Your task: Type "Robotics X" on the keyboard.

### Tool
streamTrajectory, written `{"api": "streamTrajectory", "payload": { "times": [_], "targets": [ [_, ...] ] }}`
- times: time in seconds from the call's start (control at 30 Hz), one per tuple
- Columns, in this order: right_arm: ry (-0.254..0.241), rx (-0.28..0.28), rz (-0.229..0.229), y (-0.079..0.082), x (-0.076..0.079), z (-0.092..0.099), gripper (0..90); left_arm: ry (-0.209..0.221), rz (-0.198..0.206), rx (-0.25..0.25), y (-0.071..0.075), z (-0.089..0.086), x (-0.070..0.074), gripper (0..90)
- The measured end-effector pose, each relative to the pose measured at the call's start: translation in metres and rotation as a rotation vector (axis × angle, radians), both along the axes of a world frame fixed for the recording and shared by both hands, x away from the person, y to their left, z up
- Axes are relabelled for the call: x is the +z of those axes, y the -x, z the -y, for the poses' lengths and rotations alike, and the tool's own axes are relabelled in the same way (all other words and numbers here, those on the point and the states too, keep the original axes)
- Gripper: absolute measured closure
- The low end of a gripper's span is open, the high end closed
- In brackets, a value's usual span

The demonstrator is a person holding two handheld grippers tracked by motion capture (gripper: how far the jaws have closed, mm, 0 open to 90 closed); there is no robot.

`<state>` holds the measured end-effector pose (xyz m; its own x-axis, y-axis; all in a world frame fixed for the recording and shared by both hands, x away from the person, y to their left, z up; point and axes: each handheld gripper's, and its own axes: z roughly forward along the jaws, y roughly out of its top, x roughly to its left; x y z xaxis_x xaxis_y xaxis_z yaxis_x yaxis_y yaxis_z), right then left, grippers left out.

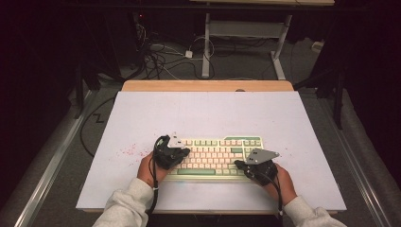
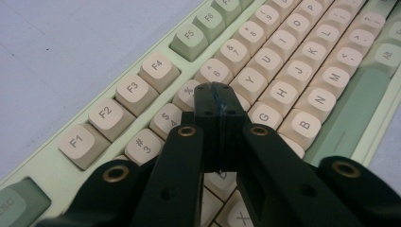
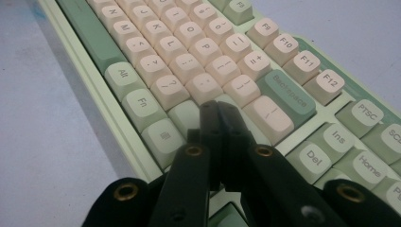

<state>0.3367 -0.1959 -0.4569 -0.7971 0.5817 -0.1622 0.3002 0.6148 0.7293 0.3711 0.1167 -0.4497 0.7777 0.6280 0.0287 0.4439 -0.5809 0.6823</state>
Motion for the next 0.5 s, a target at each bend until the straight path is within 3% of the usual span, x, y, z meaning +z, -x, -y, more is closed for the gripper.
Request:
{"api": "streamTrajectory", "payload": {
  "times": [0.27,0.5],
  "targets": [
    [0.0,0.0,-0.001,0.0,0.0,0.0,90.0,-0.018,-0.003,-0.001,-0.001,0.001,-0.002,87.5],
    [0.0,0.004,0.0,0.0,0.0,0.0,90.0,0.039,0.078,0.013,0.007,-0.008,0.011,87.3]
  ]
}}
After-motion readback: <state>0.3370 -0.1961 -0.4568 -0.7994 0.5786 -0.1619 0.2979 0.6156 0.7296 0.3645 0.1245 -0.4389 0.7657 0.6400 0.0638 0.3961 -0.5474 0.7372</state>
